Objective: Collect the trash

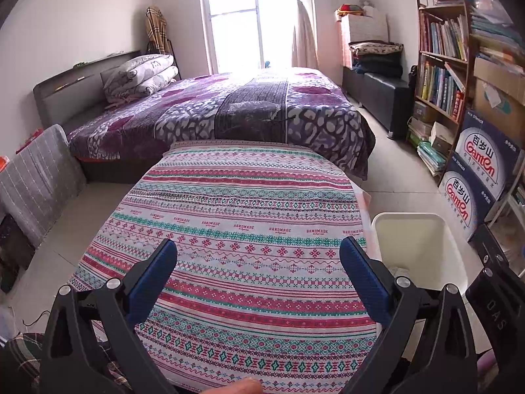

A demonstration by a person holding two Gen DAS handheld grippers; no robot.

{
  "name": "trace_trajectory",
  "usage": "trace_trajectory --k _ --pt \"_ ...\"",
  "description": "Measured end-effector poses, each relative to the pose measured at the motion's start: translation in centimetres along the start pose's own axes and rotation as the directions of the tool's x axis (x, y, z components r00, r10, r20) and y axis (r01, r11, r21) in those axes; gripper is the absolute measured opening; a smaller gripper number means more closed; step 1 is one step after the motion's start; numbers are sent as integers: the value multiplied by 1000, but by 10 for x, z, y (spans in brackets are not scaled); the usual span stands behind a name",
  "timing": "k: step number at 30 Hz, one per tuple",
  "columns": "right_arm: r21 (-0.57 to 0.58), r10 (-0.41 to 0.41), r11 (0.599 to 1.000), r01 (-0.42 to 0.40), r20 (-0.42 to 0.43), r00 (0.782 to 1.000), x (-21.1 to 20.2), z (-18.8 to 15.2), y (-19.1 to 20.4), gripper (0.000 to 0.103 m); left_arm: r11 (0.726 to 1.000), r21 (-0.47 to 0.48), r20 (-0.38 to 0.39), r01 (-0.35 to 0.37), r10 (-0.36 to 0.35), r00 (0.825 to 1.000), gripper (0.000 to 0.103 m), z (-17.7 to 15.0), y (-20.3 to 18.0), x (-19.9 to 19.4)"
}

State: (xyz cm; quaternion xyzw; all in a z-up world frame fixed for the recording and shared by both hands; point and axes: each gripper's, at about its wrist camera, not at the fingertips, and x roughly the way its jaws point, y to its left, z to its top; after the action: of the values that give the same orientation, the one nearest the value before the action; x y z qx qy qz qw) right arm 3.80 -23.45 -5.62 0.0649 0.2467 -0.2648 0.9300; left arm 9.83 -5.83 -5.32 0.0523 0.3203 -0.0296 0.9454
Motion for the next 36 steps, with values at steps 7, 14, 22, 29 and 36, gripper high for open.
trace_trajectory --k 7,14,22,29,36 --pt "-2 -1 1000 1 1 1000 0 0 -1 96 1000 1 1 -2 2 1000 96 0 0 1" --pt "-3 -7 1000 7 -5 1000 1 -2 0 96 1000 4 -4 -4 4 1000 96 -2 1 2" --pt "-1 -8 1000 8 -6 1000 2 -3 -2 96 1000 7 -6 -2 2 1000 96 -4 1 3" --pt "2 -11 1000 11 -10 1000 3 -6 -6 96 1000 15 -10 -1 1 1000 96 -5 -2 4" --pt "-2 -12 1000 12 -19 1000 4 -7 -6 96 1000 16 -11 -2 3 1000 96 -5 -2 5"
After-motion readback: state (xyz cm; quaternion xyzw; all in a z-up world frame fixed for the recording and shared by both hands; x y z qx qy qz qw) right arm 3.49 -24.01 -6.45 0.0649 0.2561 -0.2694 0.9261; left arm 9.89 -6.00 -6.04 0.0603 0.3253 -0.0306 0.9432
